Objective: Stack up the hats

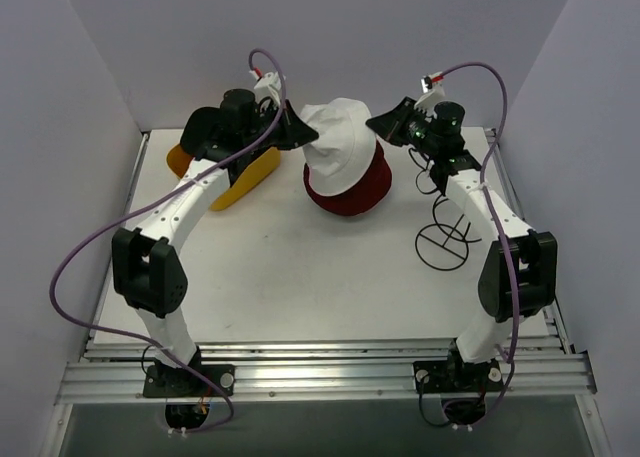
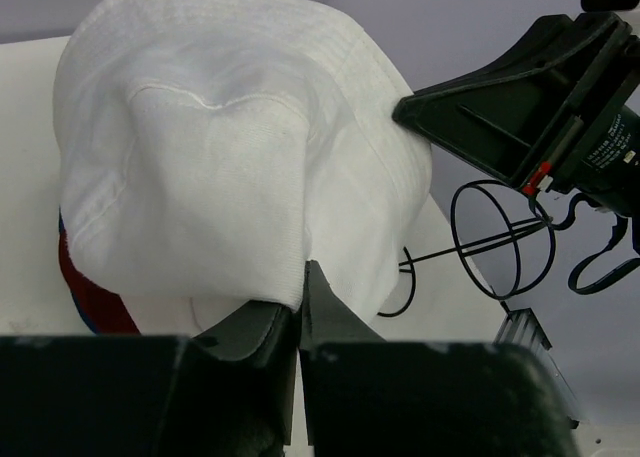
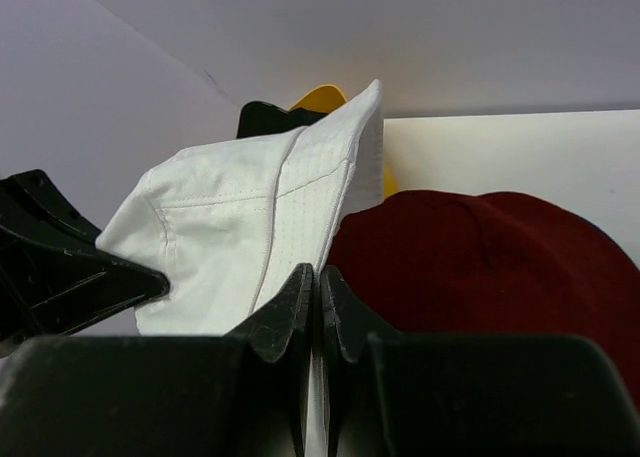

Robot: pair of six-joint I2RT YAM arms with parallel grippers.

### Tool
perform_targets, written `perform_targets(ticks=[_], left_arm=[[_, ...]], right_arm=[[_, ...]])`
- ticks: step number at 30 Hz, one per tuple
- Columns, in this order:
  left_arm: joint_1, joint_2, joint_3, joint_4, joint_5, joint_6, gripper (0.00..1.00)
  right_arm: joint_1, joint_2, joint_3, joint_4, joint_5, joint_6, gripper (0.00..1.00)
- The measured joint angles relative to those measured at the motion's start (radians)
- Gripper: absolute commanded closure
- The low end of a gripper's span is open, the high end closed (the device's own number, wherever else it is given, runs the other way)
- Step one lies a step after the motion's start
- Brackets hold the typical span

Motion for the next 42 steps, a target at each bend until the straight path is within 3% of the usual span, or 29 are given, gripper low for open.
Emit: perform_targets(ticks=[4, 7, 14, 21, 29, 37, 42], left_arm=[[-0.039, 0.069, 0.081, -0.008, -0.008, 0.01, 0.83], [-0.053, 0.101, 0.118, -0.014, -0.011, 0.017, 0.66], [-0.057, 0.113, 0.126, -0.033, -0.047, 0.043, 0.42], [-0.022, 0.0, -0.082, 0.019, -0.117, 0.028, 0.37], [0.001, -0.04, -0.306, 0.196, -0.116, -0.056, 0.33], [-0.002, -0.03, -0.358, 0.29, -0.072, -0.068, 0.31], [-0.022, -0.068, -0.359, 0.279, -0.086, -0.017, 0.3]], right_arm=[[-0.054, 0.023, 0.0, 0.002, -0.029, 0.002, 1.0], [-0.093, 0.053, 0.0, 0.007, -0.051, 0.003, 1.0], [-0.152, 0.151, -0.005, 0.006, -0.08, 0.002, 1.0], [-0.161, 0.18, -0.016, 0.005, -0.096, -0.005, 1.0], [-0.161, 0.171, -0.076, 0.042, -0.095, -0.036, 1.0], [-0.145, 0.169, -0.085, 0.079, -0.1, -0.109, 1.0], [-0.101, 0.188, -0.006, 0.055, -0.118, -0.198, 1.0]])
